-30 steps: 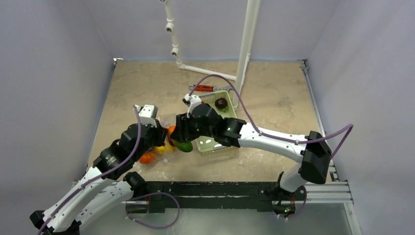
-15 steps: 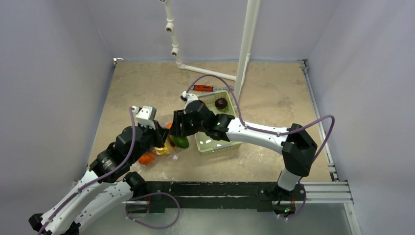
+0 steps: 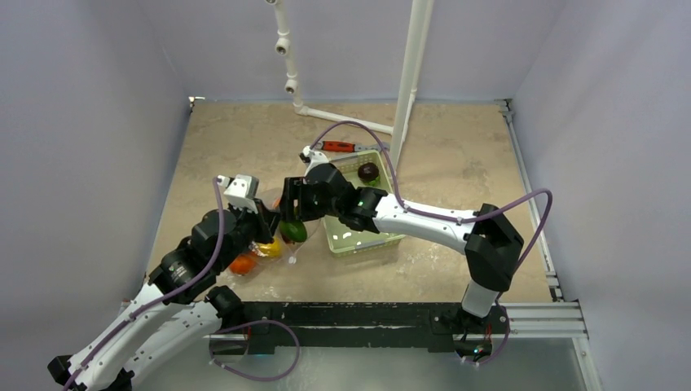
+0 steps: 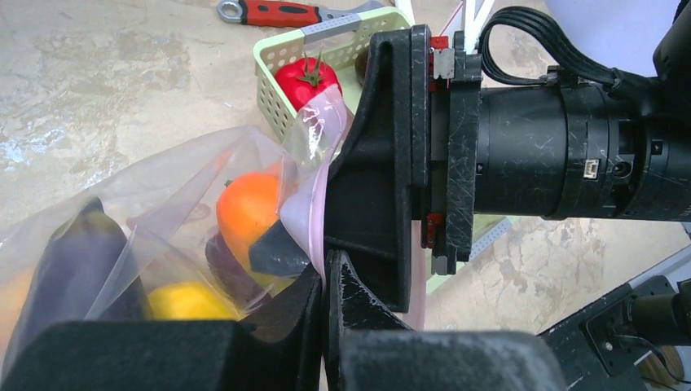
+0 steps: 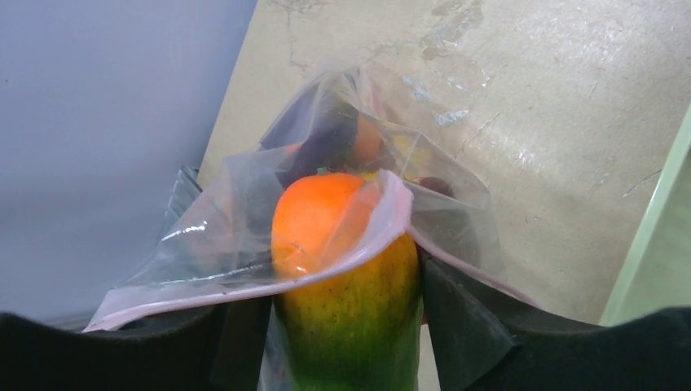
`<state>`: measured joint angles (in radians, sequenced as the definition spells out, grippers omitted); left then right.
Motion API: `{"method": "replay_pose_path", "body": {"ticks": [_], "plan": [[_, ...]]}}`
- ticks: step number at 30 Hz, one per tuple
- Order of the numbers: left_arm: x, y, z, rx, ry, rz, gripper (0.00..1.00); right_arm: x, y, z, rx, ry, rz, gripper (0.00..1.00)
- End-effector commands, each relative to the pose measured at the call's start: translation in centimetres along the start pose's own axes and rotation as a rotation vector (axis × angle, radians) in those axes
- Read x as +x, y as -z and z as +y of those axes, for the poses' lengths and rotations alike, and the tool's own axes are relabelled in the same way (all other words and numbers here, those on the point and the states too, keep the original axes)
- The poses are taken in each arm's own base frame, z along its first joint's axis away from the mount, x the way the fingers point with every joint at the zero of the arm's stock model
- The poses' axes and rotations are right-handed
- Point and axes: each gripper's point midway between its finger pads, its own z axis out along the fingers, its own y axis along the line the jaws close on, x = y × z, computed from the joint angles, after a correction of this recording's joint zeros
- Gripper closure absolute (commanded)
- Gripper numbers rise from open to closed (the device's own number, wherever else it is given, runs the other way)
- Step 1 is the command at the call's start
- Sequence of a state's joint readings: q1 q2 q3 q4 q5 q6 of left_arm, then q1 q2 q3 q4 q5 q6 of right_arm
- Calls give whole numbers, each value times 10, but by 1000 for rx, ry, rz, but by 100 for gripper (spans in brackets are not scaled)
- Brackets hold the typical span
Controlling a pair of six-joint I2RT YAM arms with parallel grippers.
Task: Place the food in the zip-top bag and seal the zipper
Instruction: Place the fake fruit in the zipper food storage bag, then adjust the zipper food storage bag at the center of the board.
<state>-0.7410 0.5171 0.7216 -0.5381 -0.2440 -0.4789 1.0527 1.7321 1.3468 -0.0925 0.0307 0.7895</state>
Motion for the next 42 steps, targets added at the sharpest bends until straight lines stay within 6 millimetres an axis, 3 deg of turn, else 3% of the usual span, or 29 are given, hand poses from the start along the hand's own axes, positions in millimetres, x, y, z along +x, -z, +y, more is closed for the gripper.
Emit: {"method": "replay_pose_path", "body": {"ticks": [1, 6, 16, 24, 31, 37, 42], "plan": [[-3, 1, -8, 38, 21, -13, 100, -42, 7, 35, -106, -35, -132, 25], [-4, 2, -6, 29, 26, -20, 100, -44, 14, 37, -120, -16, -146, 13], [-4, 2, -3, 9, 29, -21, 100, -59, 42, 35, -91, -6, -207, 8], [-3, -1, -2, -2, 28, -12, 100, -76, 75, 30, -38, 8, -265, 8], [-2, -1, 0, -10, 28, -11, 100, -76, 102, 15, 29, 9, -278, 10], [-2, -2, 0, -12, 28, -8, 100, -65, 113, -4, 71, -5, -276, 15], [-2, -2, -1, -10, 27, -9, 100, -48, 110, -21, 100, -19, -250, 20]]}}
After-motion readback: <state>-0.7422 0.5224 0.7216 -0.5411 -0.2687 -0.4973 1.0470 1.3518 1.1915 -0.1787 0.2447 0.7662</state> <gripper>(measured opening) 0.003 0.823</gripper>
